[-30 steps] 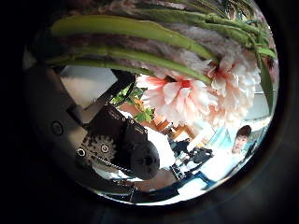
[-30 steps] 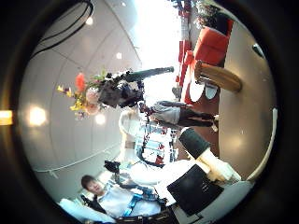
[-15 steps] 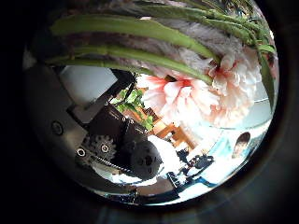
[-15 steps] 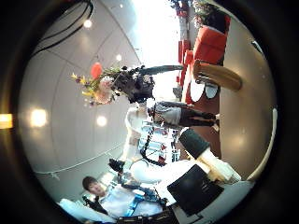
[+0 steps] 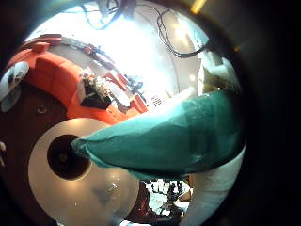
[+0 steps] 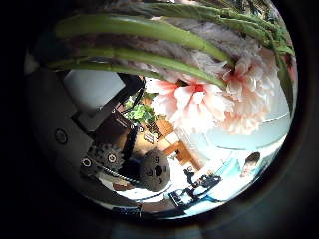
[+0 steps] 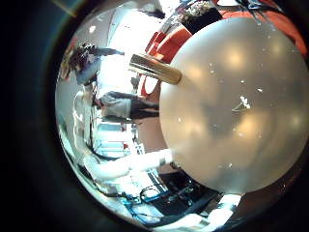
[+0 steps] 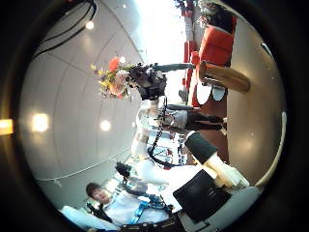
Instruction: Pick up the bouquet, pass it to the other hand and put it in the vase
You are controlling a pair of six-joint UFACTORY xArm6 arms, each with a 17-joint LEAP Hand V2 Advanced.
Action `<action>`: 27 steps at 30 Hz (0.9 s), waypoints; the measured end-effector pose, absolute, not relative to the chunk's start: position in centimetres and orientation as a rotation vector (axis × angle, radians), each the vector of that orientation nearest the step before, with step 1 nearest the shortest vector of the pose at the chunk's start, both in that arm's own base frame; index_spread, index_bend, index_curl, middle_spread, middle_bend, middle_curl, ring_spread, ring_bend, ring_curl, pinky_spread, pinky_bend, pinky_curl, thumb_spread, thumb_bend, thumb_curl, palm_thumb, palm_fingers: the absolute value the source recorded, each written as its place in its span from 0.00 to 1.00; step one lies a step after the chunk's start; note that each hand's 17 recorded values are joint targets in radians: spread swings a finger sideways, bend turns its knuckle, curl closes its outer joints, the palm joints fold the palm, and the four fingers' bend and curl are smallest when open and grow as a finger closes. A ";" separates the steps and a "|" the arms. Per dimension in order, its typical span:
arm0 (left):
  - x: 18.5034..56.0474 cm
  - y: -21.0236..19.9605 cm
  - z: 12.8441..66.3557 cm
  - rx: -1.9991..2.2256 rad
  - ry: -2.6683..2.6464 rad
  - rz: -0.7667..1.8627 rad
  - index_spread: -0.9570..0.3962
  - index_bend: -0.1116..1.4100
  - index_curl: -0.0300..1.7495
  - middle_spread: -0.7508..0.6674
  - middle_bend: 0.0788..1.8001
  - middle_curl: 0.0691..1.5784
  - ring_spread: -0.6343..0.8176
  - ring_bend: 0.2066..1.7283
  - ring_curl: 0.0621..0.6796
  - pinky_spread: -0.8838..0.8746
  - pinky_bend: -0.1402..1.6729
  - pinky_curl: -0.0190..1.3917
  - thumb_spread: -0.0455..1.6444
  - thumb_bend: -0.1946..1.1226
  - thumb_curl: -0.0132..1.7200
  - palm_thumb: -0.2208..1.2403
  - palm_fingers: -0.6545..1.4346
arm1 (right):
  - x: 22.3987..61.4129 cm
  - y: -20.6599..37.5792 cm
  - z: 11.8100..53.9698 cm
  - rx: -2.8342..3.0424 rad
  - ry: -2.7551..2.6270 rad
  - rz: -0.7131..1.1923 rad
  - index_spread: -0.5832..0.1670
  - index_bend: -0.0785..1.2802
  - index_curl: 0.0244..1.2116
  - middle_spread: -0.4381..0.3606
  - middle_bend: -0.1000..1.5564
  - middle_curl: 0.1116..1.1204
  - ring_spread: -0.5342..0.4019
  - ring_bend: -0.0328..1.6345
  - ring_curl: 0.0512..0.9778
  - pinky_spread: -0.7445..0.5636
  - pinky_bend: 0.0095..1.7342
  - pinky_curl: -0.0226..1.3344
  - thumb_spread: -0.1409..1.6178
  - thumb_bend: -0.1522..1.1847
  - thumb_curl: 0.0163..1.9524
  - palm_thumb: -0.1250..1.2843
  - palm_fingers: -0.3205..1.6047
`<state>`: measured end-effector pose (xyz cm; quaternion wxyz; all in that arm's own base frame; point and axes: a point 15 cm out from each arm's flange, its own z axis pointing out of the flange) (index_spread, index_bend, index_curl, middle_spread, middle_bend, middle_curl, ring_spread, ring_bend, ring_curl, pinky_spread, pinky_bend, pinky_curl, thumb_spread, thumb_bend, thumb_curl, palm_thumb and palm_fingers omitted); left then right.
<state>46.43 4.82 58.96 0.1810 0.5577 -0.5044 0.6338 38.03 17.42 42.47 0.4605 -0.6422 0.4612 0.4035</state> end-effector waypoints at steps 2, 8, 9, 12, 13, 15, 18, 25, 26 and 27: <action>46.6 5.0 58.5 1.580 -1.416 1.782 0.14 0.44 0.78 0.17 0.63 0.61 0.17 0.86 0.80 0.14 0.70 0.72 0.67 0.15 0.53 0.89 0.83 | 38.0 17.4 42.5 -1.582 1.132 0.992 0.44 0.17 0.22 0.71 0.18 0.20 0.78 0.30 0.22 0.90 0.34 0.27 0.63 0.10 0.28 0.64 0.18; 47.2 5.7 57.4 1.597 -1.392 1.761 0.14 0.42 0.78 0.17 0.63 0.61 0.17 0.86 0.80 0.14 0.70 0.73 0.67 0.14 0.53 0.89 0.83 | 37.9 17.7 42.5 -1.585 1.131 0.997 0.44 0.17 0.21 0.71 0.17 0.20 0.77 0.30 0.22 0.90 0.34 0.26 0.63 0.10 0.28 0.65 0.18; 47.2 5.7 57.2 1.598 -1.388 1.759 0.14 0.42 0.79 0.17 0.63 0.61 0.17 0.86 0.80 0.14 0.70 0.73 0.67 0.14 0.53 0.89 0.83 | 37.9 17.7 42.5 -1.585 1.131 0.997 0.44 0.18 0.22 0.71 0.17 0.20 0.77 0.30 0.22 0.90 0.33 0.26 0.63 0.10 0.28 0.65 0.18; 47.3 5.8 57.0 1.600 -1.383 1.754 0.13 0.42 0.79 0.17 0.63 0.61 0.17 0.85 0.80 0.14 0.69 0.74 0.67 0.14 0.53 0.89 0.83 | 37.9 17.7 42.5 -1.585 1.129 0.996 0.44 0.18 0.22 0.71 0.17 0.20 0.78 0.30 0.22 0.90 0.33 0.26 0.63 0.10 0.28 0.65 0.18; 47.3 5.8 56.9 1.601 -1.382 1.753 0.13 0.42 0.79 0.17 0.63 0.61 0.17 0.85 0.80 0.14 0.69 0.74 0.67 0.14 0.53 0.89 0.83 | 37.9 17.7 42.5 -1.585 1.129 0.996 0.44 0.17 0.22 0.71 0.18 0.20 0.78 0.30 0.22 0.90 0.33 0.25 0.63 0.10 0.28 0.65 0.18; 47.3 5.7 56.9 1.600 -1.382 1.752 0.13 0.42 0.79 0.17 0.63 0.61 0.17 0.85 0.80 0.13 0.69 0.74 0.67 0.14 0.53 0.89 0.83 | 37.9 17.7 42.5 -1.585 1.129 0.996 0.44 0.18 0.22 0.71 0.18 0.20 0.78 0.30 0.22 0.90 0.33 0.25 0.63 0.10 0.28 0.65 0.19; 47.4 5.8 56.6 1.605 -1.381 1.743 0.13 0.41 0.79 0.16 0.63 0.61 0.17 0.85 0.80 0.13 0.69 0.74 0.67 0.15 0.53 0.89 0.83 | 37.9 17.7 42.5 -1.587 1.128 0.997 0.44 0.18 0.22 0.70 0.17 0.20 0.78 0.30 0.22 0.90 0.33 0.25 0.63 0.10 0.28 0.65 0.19; 47.4 5.7 56.4 1.603 -1.377 1.730 0.13 0.40 0.80 0.16 0.62 0.61 0.17 0.85 0.80 0.13 0.69 0.75 0.65 0.13 0.52 0.87 0.83 | 37.8 17.8 42.5 -1.588 1.126 1.000 0.44 0.18 0.22 0.69 0.18 0.20 0.78 0.29 0.22 0.90 0.33 0.24 0.63 0.10 0.28 0.65 0.19; 47.4 5.7 56.3 1.603 -1.377 1.729 0.13 0.40 0.80 0.16 0.62 0.61 0.17 0.85 0.80 0.13 0.69 0.75 0.64 0.13 0.52 0.86 0.83 | 37.8 17.8 42.4 -1.587 1.127 1.001 0.44 0.18 0.22 0.69 0.18 0.20 0.78 0.29 0.22 0.90 0.33 0.24 0.63 0.10 0.28 0.65 0.19; 47.4 5.7 56.1 1.602 -1.373 1.725 0.13 0.39 0.81 0.16 0.61 0.61 0.17 0.85 0.79 0.13 0.69 0.74 0.64 0.12 0.51 0.85 0.82 | 37.8 17.8 42.4 -1.588 1.127 1.001 0.44 0.18 0.22 0.69 0.18 0.20 0.78 0.29 0.22 0.90 0.33 0.24 0.63 0.10 0.28 0.65 0.19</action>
